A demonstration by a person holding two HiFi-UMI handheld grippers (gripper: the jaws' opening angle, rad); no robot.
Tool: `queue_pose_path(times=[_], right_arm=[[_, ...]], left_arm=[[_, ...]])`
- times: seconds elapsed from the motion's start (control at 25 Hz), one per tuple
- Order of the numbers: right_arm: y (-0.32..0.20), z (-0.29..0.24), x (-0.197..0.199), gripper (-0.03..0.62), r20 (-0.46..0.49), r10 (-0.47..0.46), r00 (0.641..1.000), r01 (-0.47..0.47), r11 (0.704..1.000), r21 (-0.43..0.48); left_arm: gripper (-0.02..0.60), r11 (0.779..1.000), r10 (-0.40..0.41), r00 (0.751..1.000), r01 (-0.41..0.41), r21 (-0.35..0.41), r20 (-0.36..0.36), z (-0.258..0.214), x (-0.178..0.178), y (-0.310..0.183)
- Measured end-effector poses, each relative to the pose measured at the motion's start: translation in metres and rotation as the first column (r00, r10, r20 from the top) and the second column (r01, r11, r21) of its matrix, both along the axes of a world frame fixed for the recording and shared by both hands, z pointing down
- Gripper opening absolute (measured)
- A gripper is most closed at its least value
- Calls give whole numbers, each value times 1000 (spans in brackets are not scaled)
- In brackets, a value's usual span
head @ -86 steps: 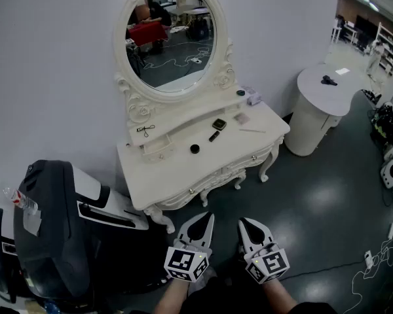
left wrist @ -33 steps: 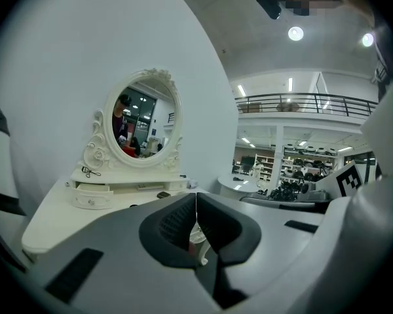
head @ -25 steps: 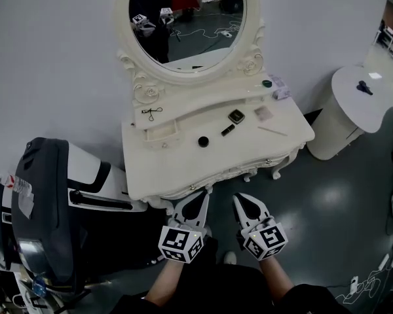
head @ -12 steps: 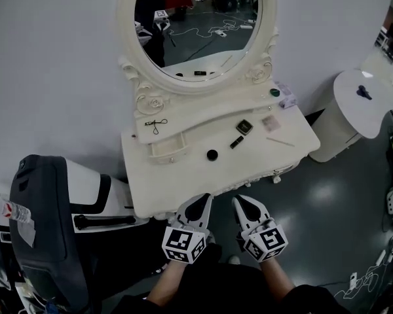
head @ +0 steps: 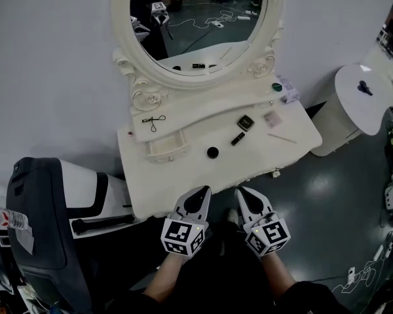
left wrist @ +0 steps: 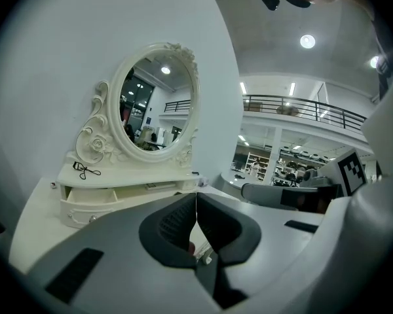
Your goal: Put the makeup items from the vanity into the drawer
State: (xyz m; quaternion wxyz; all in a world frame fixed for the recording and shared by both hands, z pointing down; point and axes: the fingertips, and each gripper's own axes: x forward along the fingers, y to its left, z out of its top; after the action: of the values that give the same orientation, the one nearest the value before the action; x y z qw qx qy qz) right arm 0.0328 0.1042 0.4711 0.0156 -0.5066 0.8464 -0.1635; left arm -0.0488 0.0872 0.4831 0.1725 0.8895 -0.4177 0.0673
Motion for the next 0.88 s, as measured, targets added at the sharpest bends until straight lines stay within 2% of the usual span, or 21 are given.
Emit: queue_pose_path(times=[0.4, 0.88], right_arm=[[-62, 21, 23, 23, 22, -46, 999, 46, 998, -34], [-156, 53, 56, 23, 67, -131, 989, 137, 986, -97]], left_arm=[[15, 997, -57, 998, 59, -59, 32, 32, 17, -53], [15, 981, -140, 986, 150, -121, 90, 68, 41, -132]])
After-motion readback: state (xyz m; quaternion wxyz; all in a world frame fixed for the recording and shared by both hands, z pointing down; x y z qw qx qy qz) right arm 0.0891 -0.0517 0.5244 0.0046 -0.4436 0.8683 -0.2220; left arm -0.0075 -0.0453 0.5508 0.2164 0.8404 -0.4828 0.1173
